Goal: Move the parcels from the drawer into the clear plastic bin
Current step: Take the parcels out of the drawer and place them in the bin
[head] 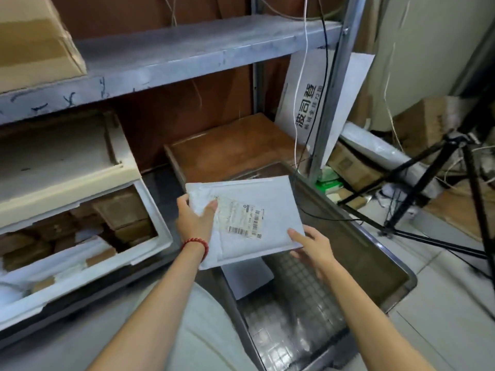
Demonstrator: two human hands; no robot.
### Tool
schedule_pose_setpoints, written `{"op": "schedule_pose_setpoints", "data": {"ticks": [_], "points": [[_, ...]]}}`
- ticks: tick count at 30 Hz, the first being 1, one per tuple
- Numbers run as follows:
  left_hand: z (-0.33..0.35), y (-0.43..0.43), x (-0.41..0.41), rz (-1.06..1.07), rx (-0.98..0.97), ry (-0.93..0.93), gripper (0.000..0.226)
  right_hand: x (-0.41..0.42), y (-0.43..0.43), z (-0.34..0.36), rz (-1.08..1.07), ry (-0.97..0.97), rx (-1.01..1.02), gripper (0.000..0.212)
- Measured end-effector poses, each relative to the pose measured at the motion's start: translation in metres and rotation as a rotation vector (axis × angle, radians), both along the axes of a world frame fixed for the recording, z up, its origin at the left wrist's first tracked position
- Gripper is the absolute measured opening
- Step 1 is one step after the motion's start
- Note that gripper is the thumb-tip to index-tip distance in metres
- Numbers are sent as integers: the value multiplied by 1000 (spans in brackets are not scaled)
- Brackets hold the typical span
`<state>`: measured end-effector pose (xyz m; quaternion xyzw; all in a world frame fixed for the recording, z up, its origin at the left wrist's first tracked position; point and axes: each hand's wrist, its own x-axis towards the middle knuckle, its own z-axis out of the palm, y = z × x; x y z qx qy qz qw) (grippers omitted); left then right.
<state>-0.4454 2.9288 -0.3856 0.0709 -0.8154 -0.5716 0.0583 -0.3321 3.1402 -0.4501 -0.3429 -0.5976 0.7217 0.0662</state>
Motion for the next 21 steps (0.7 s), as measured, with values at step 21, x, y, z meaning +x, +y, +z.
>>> {"op": "schedule_pose_setpoints", "data": {"ticks": [21], "points": [[-75,-17,-38,-428,-1037,45,71,-50,-22,-105,-266,-177,-262,47]]}}
